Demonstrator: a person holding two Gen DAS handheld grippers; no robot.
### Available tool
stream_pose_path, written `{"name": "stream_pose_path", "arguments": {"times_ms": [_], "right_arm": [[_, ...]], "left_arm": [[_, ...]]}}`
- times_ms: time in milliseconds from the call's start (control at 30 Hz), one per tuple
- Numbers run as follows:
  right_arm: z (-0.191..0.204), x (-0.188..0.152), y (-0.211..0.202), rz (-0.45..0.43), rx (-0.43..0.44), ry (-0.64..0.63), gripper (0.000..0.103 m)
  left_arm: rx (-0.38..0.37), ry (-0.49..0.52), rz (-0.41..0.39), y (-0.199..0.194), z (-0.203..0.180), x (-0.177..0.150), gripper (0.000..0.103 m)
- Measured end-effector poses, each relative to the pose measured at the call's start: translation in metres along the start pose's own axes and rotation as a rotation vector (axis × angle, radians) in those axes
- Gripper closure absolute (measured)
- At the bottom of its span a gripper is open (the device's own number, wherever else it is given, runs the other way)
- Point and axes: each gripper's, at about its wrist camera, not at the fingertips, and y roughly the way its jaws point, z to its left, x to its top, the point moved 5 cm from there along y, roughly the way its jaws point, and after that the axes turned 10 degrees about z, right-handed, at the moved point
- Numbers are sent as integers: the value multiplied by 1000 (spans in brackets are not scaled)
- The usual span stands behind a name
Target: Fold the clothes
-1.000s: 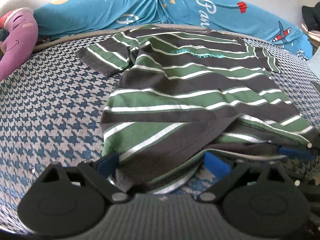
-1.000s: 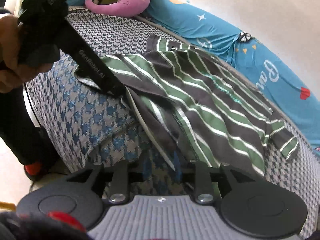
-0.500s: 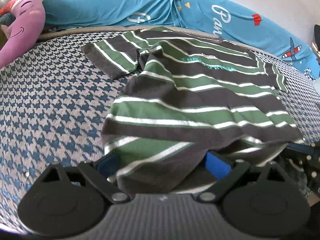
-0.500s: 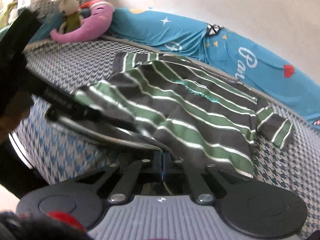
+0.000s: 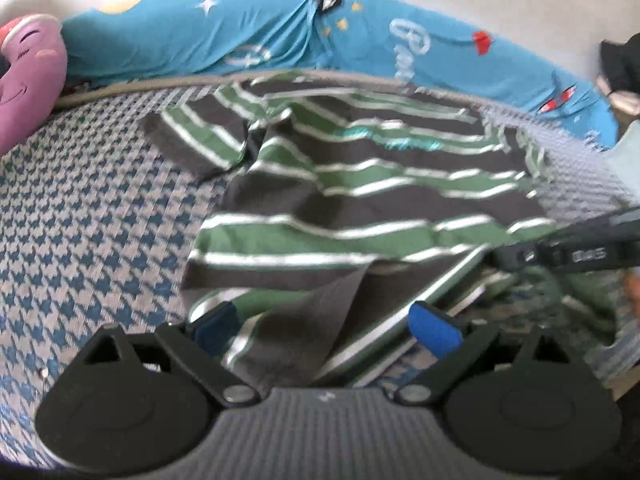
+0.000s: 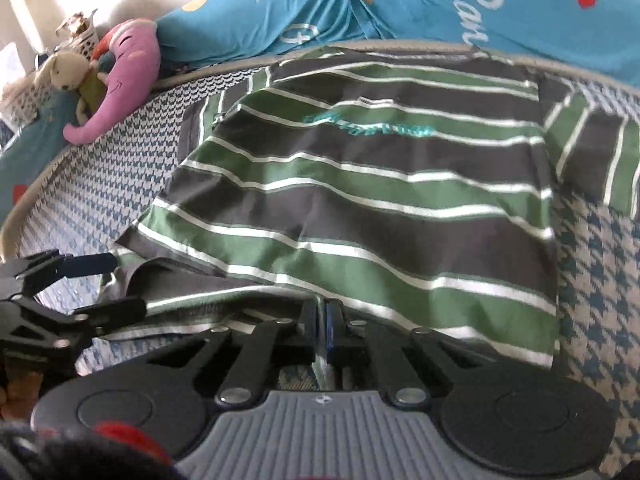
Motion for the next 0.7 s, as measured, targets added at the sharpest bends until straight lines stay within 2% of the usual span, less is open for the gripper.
{"name": "stream_pose_path", "arguments": {"times_ms": [133, 300, 367, 700], "right_arm": [[4, 1, -9, -50, -49, -53, 99], [-3, -3, -31, -129, -135, -46, 96], [-3, -8, -38, -148, -144, -52, 96], [45, -25, -28, -174, -130, -232, 96]], "left_arm": [[27, -17, -1, 7, 3, 3, 6], [33, -25, 0, 9, 4, 4, 5], [30, -31, 0, 9, 5, 5, 5], [21, -100, -10, 7, 18, 9, 6]]}}
